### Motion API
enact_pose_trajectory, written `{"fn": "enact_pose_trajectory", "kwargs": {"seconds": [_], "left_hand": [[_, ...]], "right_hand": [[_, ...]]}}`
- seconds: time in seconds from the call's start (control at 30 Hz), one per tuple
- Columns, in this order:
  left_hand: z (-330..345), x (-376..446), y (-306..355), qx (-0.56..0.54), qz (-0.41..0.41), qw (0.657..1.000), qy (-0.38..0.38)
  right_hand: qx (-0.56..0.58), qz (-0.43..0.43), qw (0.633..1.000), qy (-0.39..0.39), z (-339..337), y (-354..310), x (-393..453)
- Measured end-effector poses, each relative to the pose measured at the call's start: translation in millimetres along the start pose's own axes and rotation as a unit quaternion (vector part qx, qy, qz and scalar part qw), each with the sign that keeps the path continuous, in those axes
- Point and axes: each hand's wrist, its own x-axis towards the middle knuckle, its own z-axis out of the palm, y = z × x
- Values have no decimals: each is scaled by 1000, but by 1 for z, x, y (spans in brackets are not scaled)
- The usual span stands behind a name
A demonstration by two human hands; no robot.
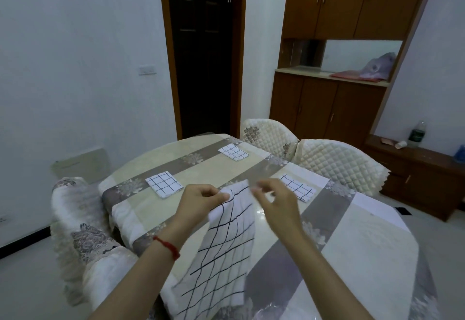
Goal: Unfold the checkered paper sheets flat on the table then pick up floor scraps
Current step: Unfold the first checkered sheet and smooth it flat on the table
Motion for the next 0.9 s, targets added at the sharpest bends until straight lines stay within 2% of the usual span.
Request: {"fn": "enact_pose_trajectory", "kwargs": {"seconds": [0.13, 0.23, 0.4, 0.6, 0.73, 0.9], "left_hand": [[19, 1, 3, -57, -25, 998, 14], [25, 0, 2, -80, -52, 995, 23], [31, -3, 0, -112, -67, 991, -9], [36, -3, -11, -79, -47, 996, -20], [37, 6, -25, -65, -38, 997, 24], [21, 41, -53, -8, -66, 997, 27]], "right_hand": [[52, 21, 997, -55, 25, -12, -28], [64, 51, 996, -44, 29, -10, -31], [43, 72, 996, -41, 28, -4, -24], [40, 82, 995, -34, 29, 11, -15], [67, 84, 994, -21, 28, 28, -9], [94, 159, 983, 20, 23, 57, 11]]}}
